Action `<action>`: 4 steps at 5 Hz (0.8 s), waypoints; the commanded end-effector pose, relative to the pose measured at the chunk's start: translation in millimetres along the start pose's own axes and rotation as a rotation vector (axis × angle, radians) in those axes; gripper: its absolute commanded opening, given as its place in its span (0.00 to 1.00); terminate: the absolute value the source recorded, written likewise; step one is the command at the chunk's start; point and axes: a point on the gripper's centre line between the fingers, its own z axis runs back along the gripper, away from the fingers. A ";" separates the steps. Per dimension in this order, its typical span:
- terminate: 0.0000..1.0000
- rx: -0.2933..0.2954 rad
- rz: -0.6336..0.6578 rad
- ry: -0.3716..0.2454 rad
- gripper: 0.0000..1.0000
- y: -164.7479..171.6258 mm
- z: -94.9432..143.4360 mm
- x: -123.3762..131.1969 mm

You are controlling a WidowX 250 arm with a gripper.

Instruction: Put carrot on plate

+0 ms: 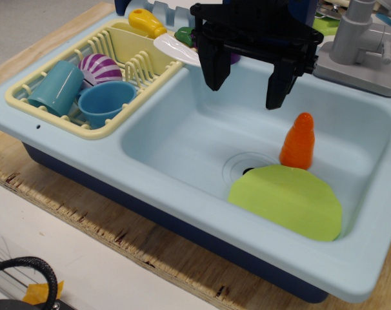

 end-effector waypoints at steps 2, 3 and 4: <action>0.00 -0.020 0.000 -0.022 1.00 -12.8 3.8 -1.5; 0.00 -0.039 -0.008 -0.036 1.00 -22.9 4.9 0.1; 0.00 -0.061 -0.025 -0.050 1.00 -31.4 0.5 6.5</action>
